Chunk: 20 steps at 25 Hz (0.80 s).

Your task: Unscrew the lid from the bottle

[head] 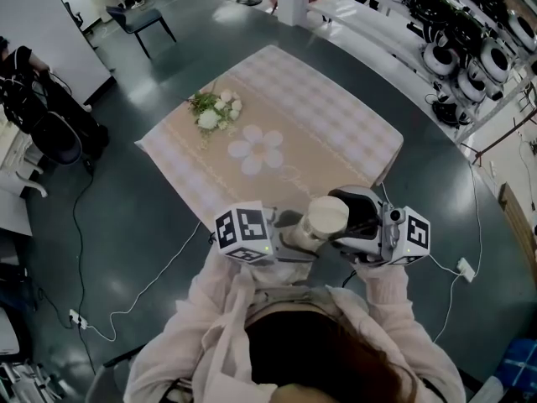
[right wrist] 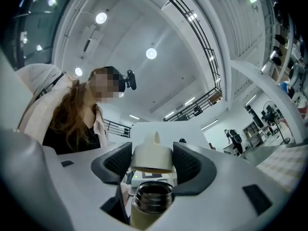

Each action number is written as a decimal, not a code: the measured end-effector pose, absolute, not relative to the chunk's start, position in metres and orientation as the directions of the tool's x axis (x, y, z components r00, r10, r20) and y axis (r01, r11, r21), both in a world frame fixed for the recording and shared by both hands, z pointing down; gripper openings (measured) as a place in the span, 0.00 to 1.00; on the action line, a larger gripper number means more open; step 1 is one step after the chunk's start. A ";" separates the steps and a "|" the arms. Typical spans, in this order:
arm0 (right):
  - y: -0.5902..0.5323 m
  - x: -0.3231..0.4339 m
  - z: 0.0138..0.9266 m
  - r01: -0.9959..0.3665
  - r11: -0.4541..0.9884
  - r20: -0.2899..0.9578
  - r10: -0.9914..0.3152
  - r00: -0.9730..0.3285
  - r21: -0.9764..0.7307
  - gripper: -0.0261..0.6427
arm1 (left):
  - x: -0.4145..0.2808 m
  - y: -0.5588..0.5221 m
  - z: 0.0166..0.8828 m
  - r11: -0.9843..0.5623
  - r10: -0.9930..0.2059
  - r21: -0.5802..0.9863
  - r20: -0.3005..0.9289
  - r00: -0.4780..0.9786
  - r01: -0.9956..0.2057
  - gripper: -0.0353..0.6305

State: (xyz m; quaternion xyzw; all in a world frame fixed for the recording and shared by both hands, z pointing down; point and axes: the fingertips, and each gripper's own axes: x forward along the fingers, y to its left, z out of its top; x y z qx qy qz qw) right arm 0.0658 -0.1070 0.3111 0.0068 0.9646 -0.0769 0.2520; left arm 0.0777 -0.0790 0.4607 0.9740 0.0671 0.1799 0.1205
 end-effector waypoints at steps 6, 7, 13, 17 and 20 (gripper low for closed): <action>-0.140 0.086 0.310 -0.155 0.967 -0.460 -0.234 -0.857 -0.203 0.46 | 0.069 -0.094 0.460 -0.969 0.069 0.247 0.314 0.947 -0.012 0.53; -0.144 0.090 0.313 -0.190 0.959 -0.441 -0.267 -0.857 -0.210 0.46 | 0.066 -0.097 0.460 -0.971 0.042 0.235 0.316 0.948 -0.035 0.53; -0.159 0.107 0.341 -0.319 0.916 -0.348 -0.390 -0.853 -0.244 0.46 | 0.049 -0.130 0.453 -0.953 -0.193 0.168 0.303 0.933 -0.251 0.53; -0.164 0.114 0.358 -0.351 0.892 -0.323 -0.435 -0.841 -0.285 0.46 | 0.035 -0.151 0.448 -0.911 -0.335 0.155 0.265 0.904 -0.383 0.53; -0.167 0.117 0.369 -0.371 0.876 -0.308 -0.461 -0.832 -0.308 0.46 | 0.027 -0.158 0.449 -0.889 -0.396 0.128 0.267 0.879 -0.439 0.53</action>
